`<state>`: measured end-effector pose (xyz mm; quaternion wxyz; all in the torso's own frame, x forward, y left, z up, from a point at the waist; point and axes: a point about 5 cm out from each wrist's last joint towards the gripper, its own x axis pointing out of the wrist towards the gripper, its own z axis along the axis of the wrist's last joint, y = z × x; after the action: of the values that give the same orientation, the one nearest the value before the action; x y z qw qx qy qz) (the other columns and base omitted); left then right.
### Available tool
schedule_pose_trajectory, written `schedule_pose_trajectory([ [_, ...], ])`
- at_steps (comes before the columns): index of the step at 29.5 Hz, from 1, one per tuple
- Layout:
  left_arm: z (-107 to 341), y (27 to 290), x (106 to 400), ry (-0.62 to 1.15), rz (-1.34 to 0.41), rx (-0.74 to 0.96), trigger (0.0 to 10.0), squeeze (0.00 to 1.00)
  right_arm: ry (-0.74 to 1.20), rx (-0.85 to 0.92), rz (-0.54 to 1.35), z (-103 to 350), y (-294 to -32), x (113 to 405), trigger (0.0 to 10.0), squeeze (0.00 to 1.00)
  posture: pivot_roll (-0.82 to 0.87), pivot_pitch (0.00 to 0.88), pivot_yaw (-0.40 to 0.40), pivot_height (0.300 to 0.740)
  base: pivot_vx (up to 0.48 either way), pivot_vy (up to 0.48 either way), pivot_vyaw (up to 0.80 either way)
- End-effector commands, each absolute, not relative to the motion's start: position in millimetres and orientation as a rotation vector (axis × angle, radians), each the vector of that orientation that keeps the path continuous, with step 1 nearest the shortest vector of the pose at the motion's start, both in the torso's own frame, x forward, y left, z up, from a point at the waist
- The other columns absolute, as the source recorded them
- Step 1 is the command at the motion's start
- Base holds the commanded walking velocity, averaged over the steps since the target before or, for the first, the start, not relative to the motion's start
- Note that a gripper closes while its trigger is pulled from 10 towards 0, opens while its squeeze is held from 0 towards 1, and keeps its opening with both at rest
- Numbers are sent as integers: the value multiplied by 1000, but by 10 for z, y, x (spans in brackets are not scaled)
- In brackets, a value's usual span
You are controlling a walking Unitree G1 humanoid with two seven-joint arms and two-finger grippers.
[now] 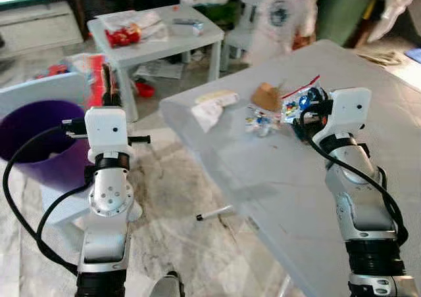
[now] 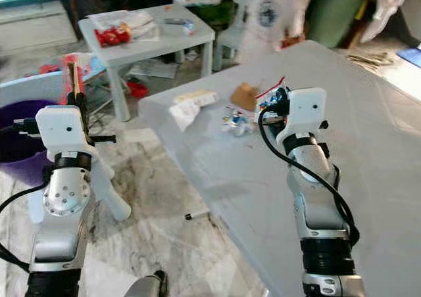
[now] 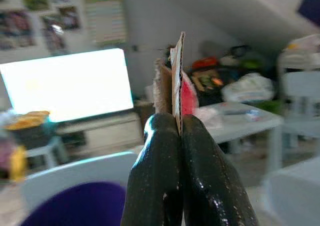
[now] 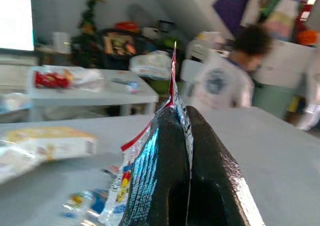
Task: Picking trash to rubbish bin
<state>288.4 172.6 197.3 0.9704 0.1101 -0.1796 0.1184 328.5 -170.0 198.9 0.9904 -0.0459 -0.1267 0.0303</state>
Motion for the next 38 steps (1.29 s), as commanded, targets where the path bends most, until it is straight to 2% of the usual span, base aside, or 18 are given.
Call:
schedule_pose_trajectory([
  [1, 2023, 1671, 2881, -382, 227, 201, 0, 0, -255, -101, 48, 2005, -1762, 3272, 0, 0, 45, 99, -82, 740, 0, 0, 800],
  [15, 1976, 1619, 2911, -354, 201, 162, 0, 0, -255, -102, 53, 2017, -1770, 3272, 0, 0, 34, 101, -87, 740, 0, 0, 800],
  [29, 1933, 1610, 2924, -327, 193, 128, 0, 0, -256, -95, 61, 2027, -1772, 3286, 0, 0, 34, 94, -91, 740, 0, 0, 0],
  [38, 1915, 1611, 2931, -317, 187, 126, 0, 0, -257, -96, 64, 2029, -1771, 3287, 0, 0, 33, 93, -93, 740, 0, 309, 0],
])
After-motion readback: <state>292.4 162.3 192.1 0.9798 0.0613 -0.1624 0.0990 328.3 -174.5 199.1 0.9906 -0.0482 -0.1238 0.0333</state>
